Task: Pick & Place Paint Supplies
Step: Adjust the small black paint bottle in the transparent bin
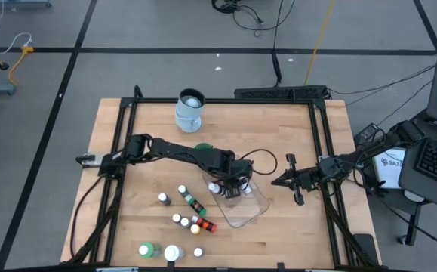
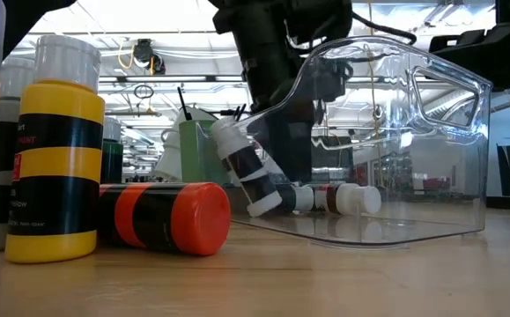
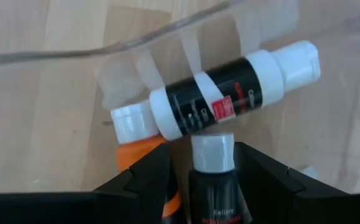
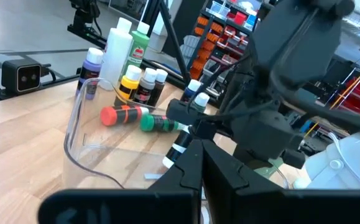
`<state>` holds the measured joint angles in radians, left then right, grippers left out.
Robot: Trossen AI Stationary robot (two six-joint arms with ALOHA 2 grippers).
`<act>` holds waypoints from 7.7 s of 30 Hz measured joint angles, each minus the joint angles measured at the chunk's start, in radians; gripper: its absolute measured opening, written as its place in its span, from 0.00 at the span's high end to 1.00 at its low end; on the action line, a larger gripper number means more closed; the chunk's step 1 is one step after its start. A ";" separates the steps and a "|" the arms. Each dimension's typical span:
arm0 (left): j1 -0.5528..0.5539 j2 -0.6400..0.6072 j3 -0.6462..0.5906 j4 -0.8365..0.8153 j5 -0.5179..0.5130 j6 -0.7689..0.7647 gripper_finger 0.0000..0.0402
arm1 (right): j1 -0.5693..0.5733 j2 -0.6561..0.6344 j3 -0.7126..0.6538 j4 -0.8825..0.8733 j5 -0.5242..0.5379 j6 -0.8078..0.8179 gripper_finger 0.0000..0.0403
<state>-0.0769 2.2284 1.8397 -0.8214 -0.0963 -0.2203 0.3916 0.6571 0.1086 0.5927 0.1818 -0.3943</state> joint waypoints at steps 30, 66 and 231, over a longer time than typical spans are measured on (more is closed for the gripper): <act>-0.054 0.033 0.002 -0.042 -0.090 0.116 0.54 | 0.000 0.000 0.000 0.001 0.000 -0.011 1.00; -0.046 0.090 0.096 -0.181 -0.081 0.016 0.54 | 0.000 0.005 0.001 0.000 0.000 0.008 1.00; -0.217 -0.611 -1.083 1.534 -0.196 0.336 0.86 | -0.348 0.796 0.444 0.586 -0.557 0.173 0.43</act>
<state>-0.2940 1.6175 0.7570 0.7123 -0.2924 0.1154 0.0438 1.4531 0.5529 1.1784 -0.3747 -0.2216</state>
